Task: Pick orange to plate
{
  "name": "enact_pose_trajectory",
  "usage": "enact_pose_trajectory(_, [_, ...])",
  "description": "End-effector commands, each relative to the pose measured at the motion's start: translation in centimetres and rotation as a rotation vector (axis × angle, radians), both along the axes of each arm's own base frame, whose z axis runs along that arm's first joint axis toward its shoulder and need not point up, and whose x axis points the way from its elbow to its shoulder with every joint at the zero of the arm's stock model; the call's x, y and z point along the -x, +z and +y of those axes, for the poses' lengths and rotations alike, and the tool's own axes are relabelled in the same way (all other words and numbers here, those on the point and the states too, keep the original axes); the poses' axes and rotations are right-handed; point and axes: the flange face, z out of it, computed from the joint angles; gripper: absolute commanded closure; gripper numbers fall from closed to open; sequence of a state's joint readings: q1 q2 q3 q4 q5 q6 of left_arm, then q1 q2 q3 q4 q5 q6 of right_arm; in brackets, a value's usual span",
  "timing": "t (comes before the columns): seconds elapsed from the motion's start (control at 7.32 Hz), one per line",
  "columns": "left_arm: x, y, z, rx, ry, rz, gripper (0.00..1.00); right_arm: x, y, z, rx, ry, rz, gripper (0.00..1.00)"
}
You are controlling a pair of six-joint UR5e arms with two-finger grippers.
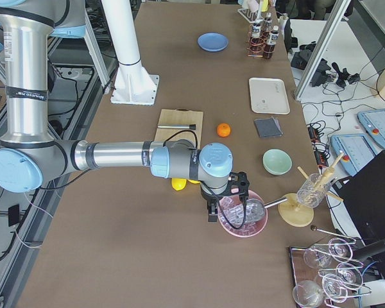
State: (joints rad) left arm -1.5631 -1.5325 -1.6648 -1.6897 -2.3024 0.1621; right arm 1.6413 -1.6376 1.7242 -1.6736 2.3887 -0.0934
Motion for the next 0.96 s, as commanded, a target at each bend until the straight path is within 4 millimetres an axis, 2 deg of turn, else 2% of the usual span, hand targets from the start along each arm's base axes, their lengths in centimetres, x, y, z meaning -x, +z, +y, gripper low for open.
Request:
enact_pose_trajectory(0.0, [-0.16,-0.37,-0.17,-0.008,0.004,0.002,0.02,-0.02,-0.03,-0.04,0.008,0.008,0.001,0.00])
enact_pose_trajectory(0.82, [-0.16,-0.91,-0.67,-0.021,0.003,0.000,0.02,-0.01,-0.04,-0.04,0.008,0.008,0.000,0.00])
